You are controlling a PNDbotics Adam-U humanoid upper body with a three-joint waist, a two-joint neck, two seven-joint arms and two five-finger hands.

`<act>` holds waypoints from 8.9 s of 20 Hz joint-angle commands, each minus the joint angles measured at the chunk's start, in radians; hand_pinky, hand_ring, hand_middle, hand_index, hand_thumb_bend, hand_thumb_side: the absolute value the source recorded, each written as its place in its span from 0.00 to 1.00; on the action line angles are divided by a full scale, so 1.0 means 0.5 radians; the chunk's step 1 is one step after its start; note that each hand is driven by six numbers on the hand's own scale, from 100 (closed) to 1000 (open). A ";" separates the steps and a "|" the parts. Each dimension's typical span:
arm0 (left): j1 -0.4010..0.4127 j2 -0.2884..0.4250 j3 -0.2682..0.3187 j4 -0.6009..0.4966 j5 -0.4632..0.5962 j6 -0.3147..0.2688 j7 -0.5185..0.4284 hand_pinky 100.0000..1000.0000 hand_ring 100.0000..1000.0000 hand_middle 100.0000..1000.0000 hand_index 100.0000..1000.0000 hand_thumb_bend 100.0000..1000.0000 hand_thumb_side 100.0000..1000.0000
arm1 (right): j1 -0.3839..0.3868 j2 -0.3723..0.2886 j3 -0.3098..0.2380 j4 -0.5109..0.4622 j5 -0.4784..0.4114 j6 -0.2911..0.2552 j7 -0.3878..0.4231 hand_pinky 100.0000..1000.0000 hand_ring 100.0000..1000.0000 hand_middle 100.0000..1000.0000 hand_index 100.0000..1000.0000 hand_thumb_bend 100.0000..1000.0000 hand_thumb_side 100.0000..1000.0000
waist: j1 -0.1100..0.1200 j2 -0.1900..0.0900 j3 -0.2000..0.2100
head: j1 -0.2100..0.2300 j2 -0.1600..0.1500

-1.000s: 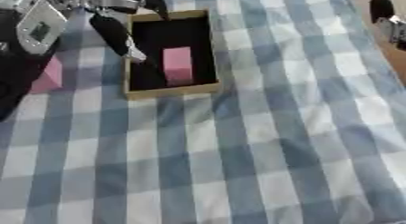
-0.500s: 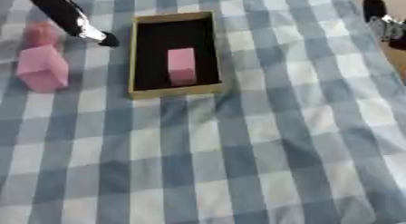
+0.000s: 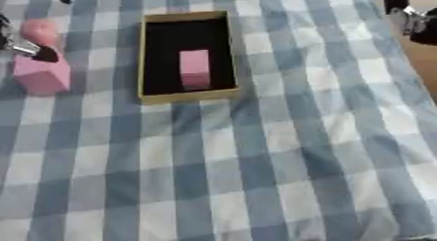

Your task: Pick up objects on the table and place them in the box.

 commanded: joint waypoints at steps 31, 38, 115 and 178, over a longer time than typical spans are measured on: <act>0.068 0.012 0.077 0.559 -0.387 0.010 0.145 0.85 0.90 0.76 0.91 0.71 0.66 | -0.031 -0.048 -0.034 -0.035 0.001 0.014 -0.013 0.92 0.98 0.94 0.65 0.00 0.00 | -0.023 -0.006 -0.027 | 0.047 -0.080; 0.055 -0.033 0.073 0.634 -0.412 -0.010 0.176 0.85 0.90 0.75 0.86 0.64 0.63 | -0.028 -0.042 -0.038 -0.034 -0.001 0.018 -0.012 0.92 0.98 0.94 0.65 0.00 0.00 | -0.020 0.001 -0.037 | 0.045 -0.087; -0.636 -0.839 -0.010 0.906 -0.624 -0.025 0.376 0.63 0.67 0.50 0.64 0.30 0.11 | -0.152 0.057 -0.006 -0.075 -0.052 0.000 0.078 0.89 0.97 0.94 0.65 0.00 0.00 | 0.047 0.028 -0.207 | 0.183 -0.117; -0.355 -0.221 0.245 0.924 -0.638 -0.003 0.363 0.88 1.00 0.91 0.85 0.58 0.39 | -0.100 0.031 -0.037 -0.052 -0.015 0.017 0.043 0.90 0.98 0.95 0.65 0.00 0.00 | -0.032 0.002 -0.060 | 0.113 -0.101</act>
